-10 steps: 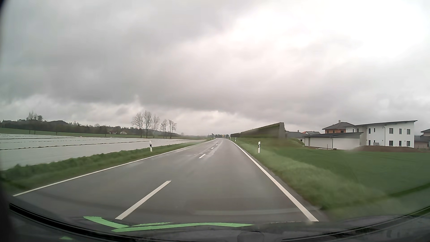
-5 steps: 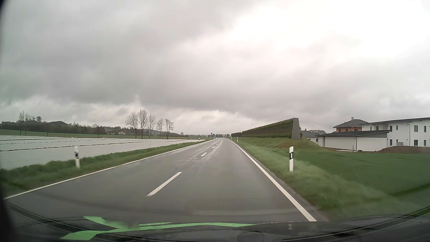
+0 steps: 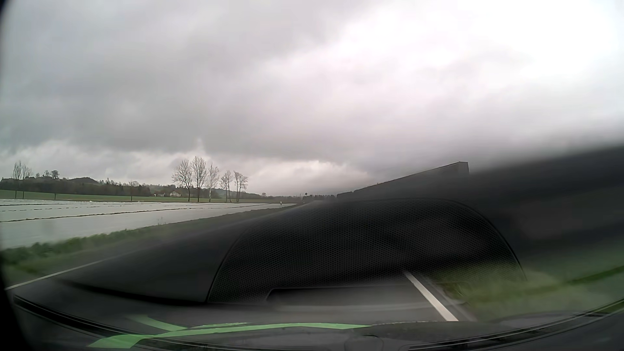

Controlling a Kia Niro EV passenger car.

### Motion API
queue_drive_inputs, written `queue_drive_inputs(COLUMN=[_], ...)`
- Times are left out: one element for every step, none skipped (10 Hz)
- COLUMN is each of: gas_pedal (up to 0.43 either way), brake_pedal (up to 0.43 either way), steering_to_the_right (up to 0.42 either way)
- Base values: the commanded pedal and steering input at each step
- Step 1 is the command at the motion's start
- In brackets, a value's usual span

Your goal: Follow the waypoints while adhering to traffic rules and regulations

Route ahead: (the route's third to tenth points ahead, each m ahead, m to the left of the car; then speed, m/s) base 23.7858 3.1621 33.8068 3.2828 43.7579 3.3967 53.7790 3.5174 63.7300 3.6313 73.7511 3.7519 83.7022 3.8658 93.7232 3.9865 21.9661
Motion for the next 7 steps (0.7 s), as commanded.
queue_drive_inputs(gas_pedal=[0.197,0.197,0.189,0.157,0.138,0.138,0.138], brake_pedal=[0.0,0.0,0.0,0.0,0.0,0.0,0.0], steering_to_the_right=[-0.003,-0.003,-0.003,-0.003,-0.003,-0.003,-0.003])
